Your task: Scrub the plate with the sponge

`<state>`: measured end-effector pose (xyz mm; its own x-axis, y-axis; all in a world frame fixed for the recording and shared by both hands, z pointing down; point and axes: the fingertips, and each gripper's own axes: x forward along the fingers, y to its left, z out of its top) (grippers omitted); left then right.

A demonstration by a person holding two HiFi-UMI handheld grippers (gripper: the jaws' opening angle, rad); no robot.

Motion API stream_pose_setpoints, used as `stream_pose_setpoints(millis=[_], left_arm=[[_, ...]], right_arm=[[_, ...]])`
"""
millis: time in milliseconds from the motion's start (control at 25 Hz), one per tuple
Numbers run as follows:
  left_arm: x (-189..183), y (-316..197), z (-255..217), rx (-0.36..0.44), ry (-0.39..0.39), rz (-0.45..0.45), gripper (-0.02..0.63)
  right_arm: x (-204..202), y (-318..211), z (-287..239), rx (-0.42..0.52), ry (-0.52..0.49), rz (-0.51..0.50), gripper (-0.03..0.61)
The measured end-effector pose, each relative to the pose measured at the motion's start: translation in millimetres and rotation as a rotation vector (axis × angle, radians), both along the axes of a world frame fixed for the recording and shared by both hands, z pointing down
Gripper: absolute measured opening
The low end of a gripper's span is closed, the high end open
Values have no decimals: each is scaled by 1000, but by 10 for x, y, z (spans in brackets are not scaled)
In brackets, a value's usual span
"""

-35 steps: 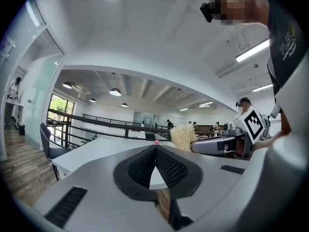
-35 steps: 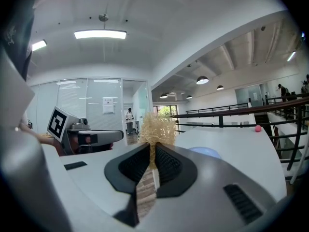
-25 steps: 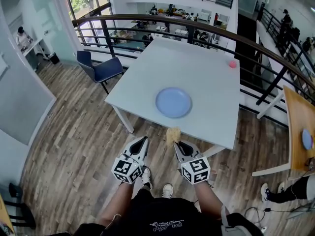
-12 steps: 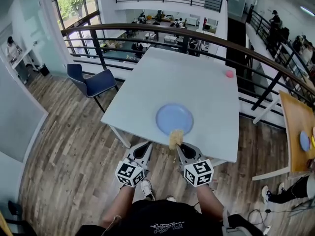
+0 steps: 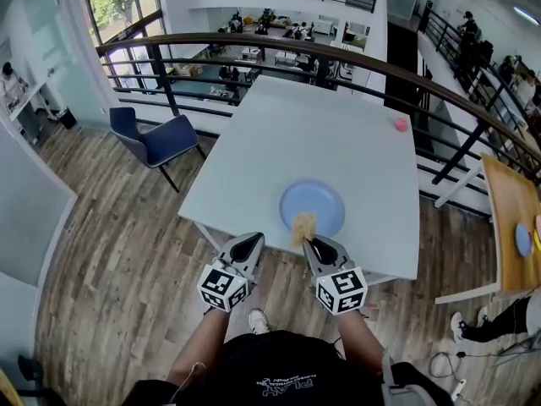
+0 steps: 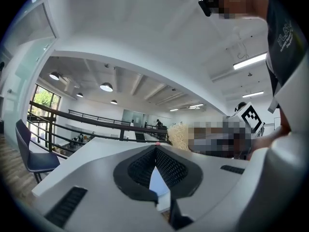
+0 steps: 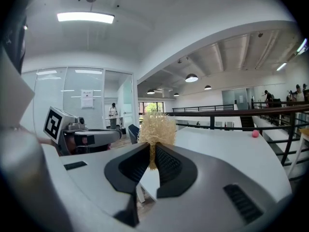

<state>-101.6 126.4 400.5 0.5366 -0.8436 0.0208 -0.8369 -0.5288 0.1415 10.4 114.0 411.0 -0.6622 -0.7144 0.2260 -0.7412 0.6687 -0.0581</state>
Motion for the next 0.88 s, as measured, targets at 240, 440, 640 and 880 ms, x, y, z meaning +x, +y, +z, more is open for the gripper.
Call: stream_pose_setpoints(millis=[240,440,640,880], left_arm=[[-255,-106,-11,17,6,11,12],[-289,-218,46,5,13,34,12],[-217,-390,107,-15,10,66,12],[-105,-725,149,-22,4,81,12]], right_arm=[[-244,-55,-10,42,61,23,44],[-270,-129,44,53,117,56,44],[-189,-281,124,44,141,93,44],[-60,-621,144,36,132,109,44]])
